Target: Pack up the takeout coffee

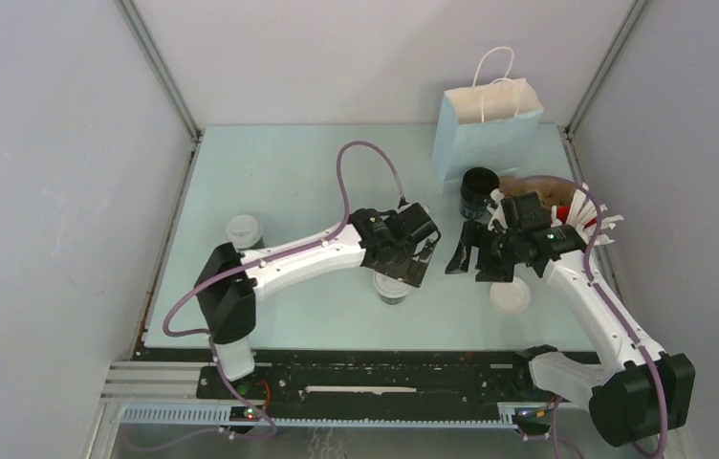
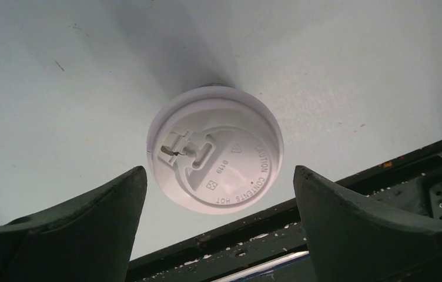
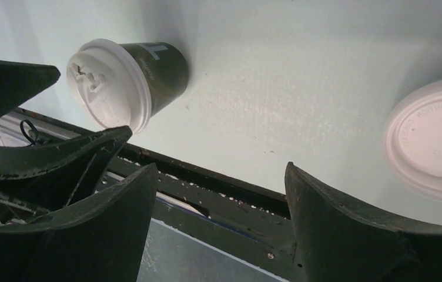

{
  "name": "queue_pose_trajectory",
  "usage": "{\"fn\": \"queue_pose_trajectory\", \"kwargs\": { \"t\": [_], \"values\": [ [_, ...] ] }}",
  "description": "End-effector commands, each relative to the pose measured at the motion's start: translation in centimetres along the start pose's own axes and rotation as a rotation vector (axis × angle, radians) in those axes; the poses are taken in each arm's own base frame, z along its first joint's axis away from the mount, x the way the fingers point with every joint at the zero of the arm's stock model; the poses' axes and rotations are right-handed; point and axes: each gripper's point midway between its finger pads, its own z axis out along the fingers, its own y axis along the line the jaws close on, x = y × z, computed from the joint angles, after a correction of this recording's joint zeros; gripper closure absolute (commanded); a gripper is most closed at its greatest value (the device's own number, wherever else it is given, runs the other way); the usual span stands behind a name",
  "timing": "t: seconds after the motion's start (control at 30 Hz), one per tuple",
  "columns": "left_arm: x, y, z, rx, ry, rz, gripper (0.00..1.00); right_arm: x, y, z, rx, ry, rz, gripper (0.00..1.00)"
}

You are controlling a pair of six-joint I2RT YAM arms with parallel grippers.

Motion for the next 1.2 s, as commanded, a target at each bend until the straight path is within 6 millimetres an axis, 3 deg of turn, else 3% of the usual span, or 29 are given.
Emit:
{"fn": "queue_pose_trajectory", "kwargs": {
  "t": [0.0,0.3,0.57,0.73,0.93,1.17],
  "values": [
    [-1.0,-0.2,-0.2,-0.007,-0.023,0.027,0.02,0.5,-0.4,-0.4,0.005,-0.004,-0.026,0.13],
    [-0.7,-0.6,0.8,-0.002,-0.002,0.039,0.08,0.6,-0.4,-0.5,-0.006,-0.011,-0.041,0.13],
    [-0.7,0.6,0.6,-0.057,-0.016,0.05,0.16,0.7,-0.2,-0.4,-0.022,-0.012,-0.034,0.13],
    [-1.3,2.5,-0.5,-0.124,-0.05,0.057,0.17,0.8,-0.2,-0.3,-0.025,-0.012,-0.031,0.13],
    [-1.8,8.3,-1.1,-0.194,-0.075,-0.042,0.17,1.0,-0.3,-0.4,-0.021,-0.005,-0.03,0.13],
    [-2.9,19.9,-1.2,-0.307,-0.11,-0.243,0.17,1.8,0.1,-0.8,-0.035,0.015,-0.024,0.14]
  ]
}}
